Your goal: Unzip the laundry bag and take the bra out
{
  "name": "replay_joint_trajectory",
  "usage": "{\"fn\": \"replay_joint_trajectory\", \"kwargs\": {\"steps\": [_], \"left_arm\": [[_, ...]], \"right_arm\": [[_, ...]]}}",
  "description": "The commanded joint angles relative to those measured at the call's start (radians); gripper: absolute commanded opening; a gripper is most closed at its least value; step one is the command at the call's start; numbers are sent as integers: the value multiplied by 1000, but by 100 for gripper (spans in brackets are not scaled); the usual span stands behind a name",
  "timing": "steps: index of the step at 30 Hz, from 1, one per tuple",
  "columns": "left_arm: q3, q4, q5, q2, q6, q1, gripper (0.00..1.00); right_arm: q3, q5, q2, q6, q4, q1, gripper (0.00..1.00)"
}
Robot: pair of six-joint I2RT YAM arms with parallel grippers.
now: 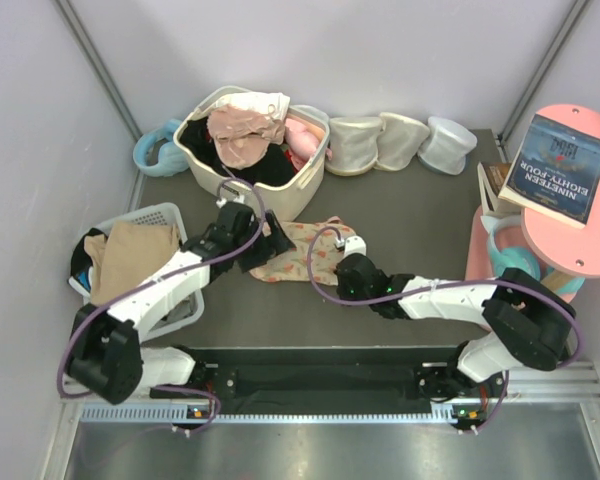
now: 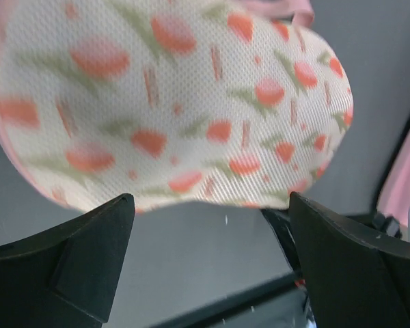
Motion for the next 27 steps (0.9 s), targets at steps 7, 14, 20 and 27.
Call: {"fn": "replay_joint_trajectory", "kwargs": {"steps": [7,14,20,27], "left_arm": [[-302,124,109,-105,-253,-45,99],[-289,187,66,-32,-267,-48,99],[-279,227,22,1,-284,-48,99],[-284,274,5,48,-301,-48,59]], "right_arm": [[76,-149,14,20,51,81,0],[74,-178,8,14,80,114,0],[82,-203,7,1,85,120,0],[80,-226,1,-3,91,121,0]]}}
